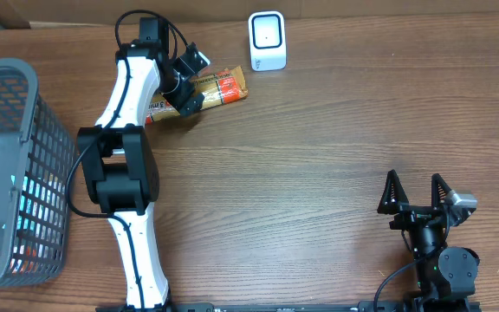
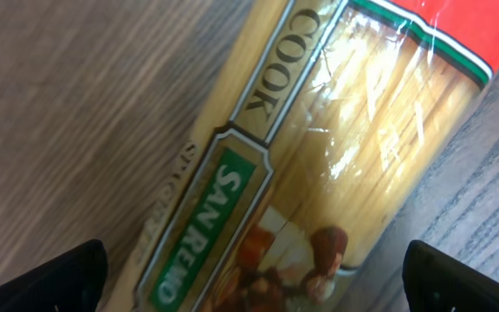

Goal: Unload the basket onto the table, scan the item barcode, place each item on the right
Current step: 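Lower the spaghetti package onto the table center and release it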

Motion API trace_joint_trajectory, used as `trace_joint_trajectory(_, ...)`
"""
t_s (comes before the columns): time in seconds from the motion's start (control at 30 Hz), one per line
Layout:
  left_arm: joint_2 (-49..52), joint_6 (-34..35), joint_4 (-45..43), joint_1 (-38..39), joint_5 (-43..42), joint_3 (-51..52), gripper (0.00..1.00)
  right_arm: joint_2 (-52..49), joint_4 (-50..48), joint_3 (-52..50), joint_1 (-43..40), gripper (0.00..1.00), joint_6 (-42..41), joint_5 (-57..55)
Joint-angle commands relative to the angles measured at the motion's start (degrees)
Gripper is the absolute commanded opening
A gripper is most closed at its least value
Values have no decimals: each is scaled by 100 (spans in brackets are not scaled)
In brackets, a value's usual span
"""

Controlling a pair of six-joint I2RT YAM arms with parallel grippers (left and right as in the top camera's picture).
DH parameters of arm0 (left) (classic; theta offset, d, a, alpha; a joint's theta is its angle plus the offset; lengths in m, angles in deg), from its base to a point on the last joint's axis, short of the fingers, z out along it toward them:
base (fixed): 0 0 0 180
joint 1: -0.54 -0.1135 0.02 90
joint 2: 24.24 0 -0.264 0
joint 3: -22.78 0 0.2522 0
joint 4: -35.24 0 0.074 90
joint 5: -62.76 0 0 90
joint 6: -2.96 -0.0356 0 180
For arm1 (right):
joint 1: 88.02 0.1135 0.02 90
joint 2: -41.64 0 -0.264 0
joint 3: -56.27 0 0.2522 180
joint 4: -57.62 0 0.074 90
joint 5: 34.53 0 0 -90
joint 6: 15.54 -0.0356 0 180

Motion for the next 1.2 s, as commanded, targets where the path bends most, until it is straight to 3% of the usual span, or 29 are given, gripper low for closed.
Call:
trace_joint_trajectory(0.0, 251, -50, 4, 44, -192, 9, 100, 26, -37, -59, 22, 100, 22, 9)
trace_joint_trajectory(0.13, 479, 87, 22, 44, -199, 11, 99, 26, -37, -59, 22, 100, 22, 9)
trace_joint_trajectory(0.23, 627, 223, 157, 55, -214, 11, 93, 26, -37, -59, 22, 100, 22, 9)
trace_joint_trajectory(0.4, 634, 461, 1010, 120, -382, 9, 78, 26, -37, -59, 22, 100, 20, 9)
trace_joint_trajectory(0.53, 634, 535, 1707, 223, -872, 9, 75, 26, -37, -59, 22, 100, 20, 9)
trace_joint_trajectory(0.7, 634, 1200, 2420, 437, -1357, 9, 78, 26, -37, -59, 22, 100, 20, 9)
trace_joint_trajectory(0.87, 634, 1886, 2852, 769, -1473, 9, 100, 26, -37, -59, 22, 100, 22, 9)
trace_joint_trajectory(1.17, 525, 2822, 2990, 1285, -1351, -264, 100, 26, -37, -59, 22, 100, 20, 9)
